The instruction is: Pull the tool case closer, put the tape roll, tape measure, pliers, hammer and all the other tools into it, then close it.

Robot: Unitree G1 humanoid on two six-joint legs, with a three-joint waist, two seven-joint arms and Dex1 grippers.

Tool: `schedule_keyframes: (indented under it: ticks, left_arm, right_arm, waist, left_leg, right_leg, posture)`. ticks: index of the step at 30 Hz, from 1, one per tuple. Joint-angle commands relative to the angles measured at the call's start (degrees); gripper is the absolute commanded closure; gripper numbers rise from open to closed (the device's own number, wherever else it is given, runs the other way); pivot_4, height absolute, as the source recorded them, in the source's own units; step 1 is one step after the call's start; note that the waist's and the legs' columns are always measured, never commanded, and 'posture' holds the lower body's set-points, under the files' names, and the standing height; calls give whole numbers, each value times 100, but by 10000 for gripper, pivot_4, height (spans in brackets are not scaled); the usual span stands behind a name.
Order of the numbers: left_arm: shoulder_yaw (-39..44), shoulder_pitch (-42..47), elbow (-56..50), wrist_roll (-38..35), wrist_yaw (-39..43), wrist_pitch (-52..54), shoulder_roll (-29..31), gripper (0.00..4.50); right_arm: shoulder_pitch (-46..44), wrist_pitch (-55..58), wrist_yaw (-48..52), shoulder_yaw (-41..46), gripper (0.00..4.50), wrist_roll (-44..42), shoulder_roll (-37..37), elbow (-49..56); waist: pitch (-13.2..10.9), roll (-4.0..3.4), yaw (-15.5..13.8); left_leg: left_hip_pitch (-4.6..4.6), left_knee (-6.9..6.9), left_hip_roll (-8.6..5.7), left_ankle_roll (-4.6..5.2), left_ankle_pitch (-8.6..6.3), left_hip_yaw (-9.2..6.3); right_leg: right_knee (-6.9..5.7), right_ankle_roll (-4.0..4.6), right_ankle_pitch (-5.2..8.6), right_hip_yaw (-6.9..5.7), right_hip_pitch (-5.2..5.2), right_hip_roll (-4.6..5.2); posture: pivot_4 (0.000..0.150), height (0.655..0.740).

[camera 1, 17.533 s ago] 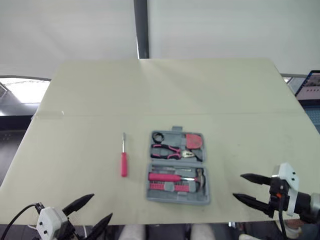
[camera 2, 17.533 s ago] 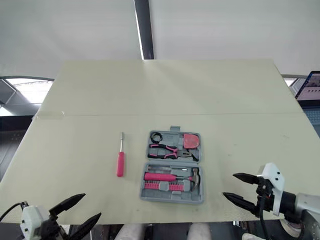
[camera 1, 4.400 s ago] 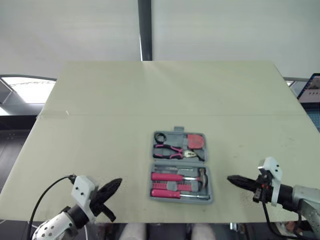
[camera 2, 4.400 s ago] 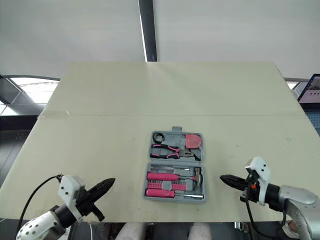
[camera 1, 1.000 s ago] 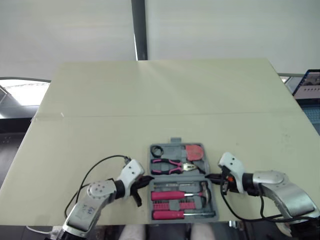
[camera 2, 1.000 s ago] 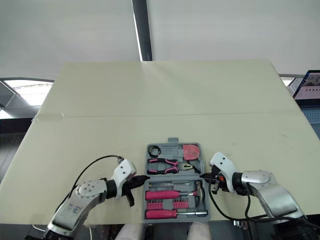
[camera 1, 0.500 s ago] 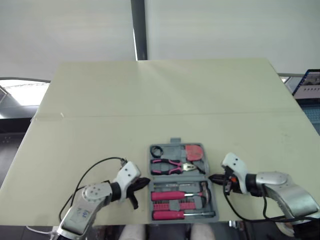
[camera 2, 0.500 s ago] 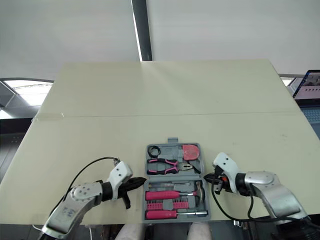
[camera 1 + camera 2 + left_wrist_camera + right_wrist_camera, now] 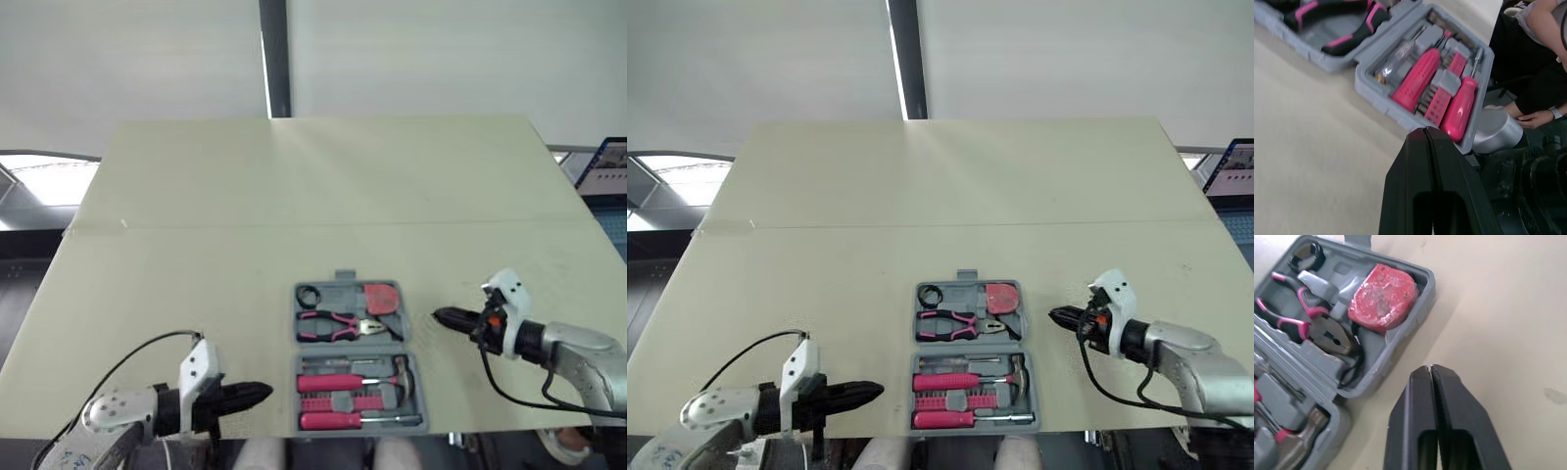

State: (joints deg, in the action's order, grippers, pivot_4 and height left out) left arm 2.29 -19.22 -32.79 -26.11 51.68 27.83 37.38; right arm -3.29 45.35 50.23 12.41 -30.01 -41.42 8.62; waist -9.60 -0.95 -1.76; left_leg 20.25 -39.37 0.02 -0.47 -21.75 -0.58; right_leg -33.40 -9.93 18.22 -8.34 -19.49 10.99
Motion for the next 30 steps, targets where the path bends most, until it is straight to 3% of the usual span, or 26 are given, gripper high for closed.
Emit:
schedule_keyframes:
  ticks: [1,3,6,15,21,30]
  left_arm:
    - [-675,316,-128,351,-205,-188,-162,45000]
    - [-1106,523,101,665,-294,-372,-294,45000]
    - [-1508,709,428,968,-352,-583,-421,45000]
    - [-2276,1172,1168,1713,-417,-1160,-624,45000]
    - [-2380,1278,1175,1701,-464,-961,-762,45000]
    - [-2390,1293,1173,1597,-443,-617,-787,45000]
  right_arm:
    - [-215,370,-48,188,22780,-389,64,-49]
    - [-397,687,-215,226,12005,-525,124,-98]
    - [-816,1251,-428,278,763,-736,182,-360]
    - [-2108,2243,-473,243,763,-1041,246,-1609]
    - [-2335,2536,-207,-28,763,-1076,185,-2009]
    - [-2875,1995,183,-661,763,-637,523,-3209]
  waist:
    - [3,-5,26]
    - [5,-8,41]
    - [5,-8,52]
    - [4,-7,21]
    - [5,-8,49]
    - [5,-8,55]
  left_leg:
    - [-3,1,-2,0,0,1]
    - [-5,8,-1,0,0,5]
    - [-8,13,0,0,0,14]
    - [-5,11,-2,2,2,21]
    - [-4,13,0,2,2,24]
    - [-6,12,0,2,2,30]
  right_leg:
    - [-1,0,0,1,0,0]
    - [-2,0,0,3,-5,-1]
    - [-4,0,0,6,-8,-2]
    - [-6,-1,0,14,-15,-2]
    - [-9,-1,0,14,-21,-2]
    - [-10,-1,0,20,-24,-2]
  posture:
    - [1500,7373]
    - [1500,7373]
    - [1500,7373]
    - [1500,7373]
    - [1500,7373]
    - [1500,7373]
